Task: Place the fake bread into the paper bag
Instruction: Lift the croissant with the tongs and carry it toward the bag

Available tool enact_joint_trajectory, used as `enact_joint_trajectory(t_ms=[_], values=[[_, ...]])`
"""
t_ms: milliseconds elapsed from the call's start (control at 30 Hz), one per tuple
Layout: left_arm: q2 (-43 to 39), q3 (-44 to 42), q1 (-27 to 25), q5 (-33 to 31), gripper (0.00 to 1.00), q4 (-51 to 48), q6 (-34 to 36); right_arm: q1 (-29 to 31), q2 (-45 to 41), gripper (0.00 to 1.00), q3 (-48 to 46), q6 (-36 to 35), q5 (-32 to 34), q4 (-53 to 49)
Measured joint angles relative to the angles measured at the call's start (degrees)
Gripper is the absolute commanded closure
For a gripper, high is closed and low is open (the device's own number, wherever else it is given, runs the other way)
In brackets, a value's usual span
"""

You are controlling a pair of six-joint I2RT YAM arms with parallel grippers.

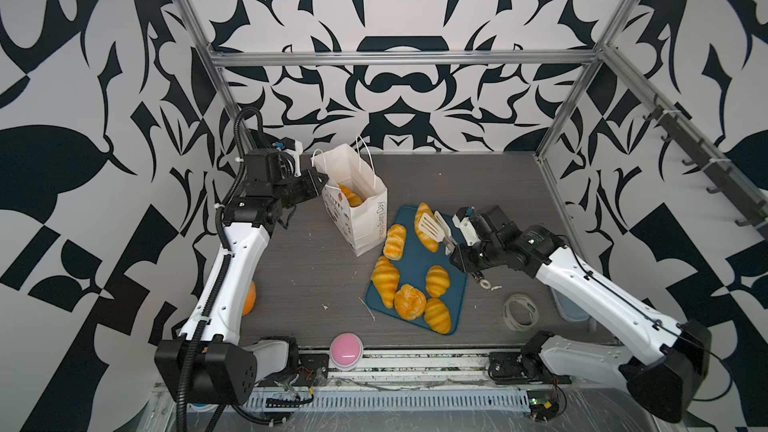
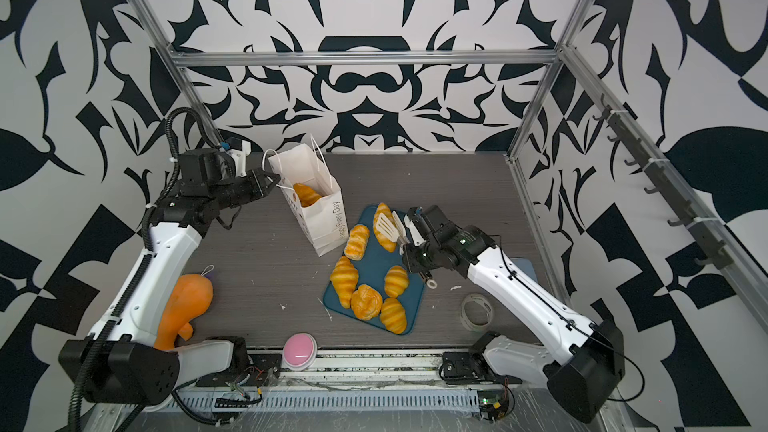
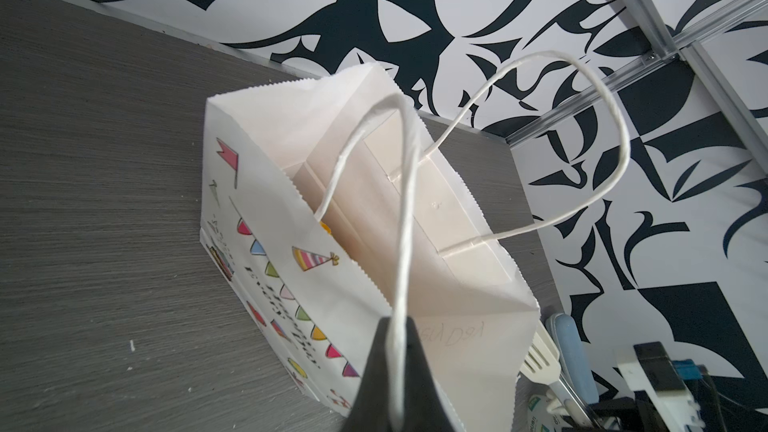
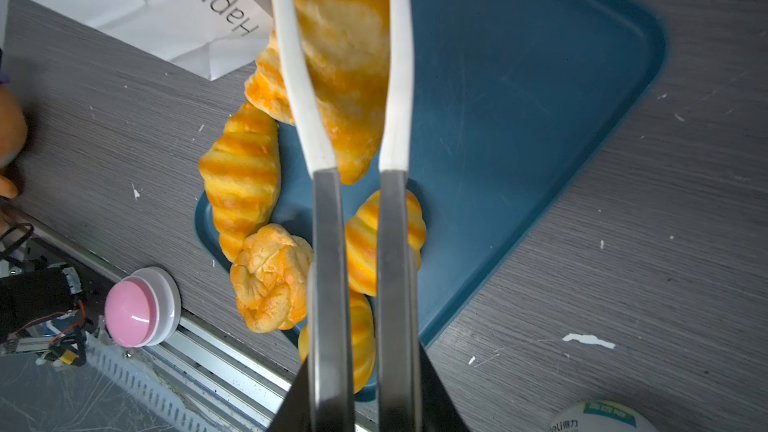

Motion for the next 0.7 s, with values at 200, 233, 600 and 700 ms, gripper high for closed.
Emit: enact_joint_trajectory(t_ms=[200, 233, 600, 700], values=[[0.0, 0.0, 0.0, 0.0, 1.0, 0.09, -0.02, -0.04, 0.0, 0.77, 4.09, -1.33, -0.2, -0.44], [0.0, 0.0, 0.0, 0.0, 1.0, 0.11, -0.02, -0.04, 0.0, 0.77, 4.61, -1.51, -0.31, -0.44], [0.0, 0.0, 0.0, 0.0, 1.0, 0.33, -0.02, -0.04, 0.0, 0.77, 11.13, -2.97, -4.94, 1.16], [0.0, 0.0, 0.0, 0.0, 1.0, 0.33, -0.02, -0.04, 0.04, 0.77, 12.68, -3.48, -6.12, 1.53]])
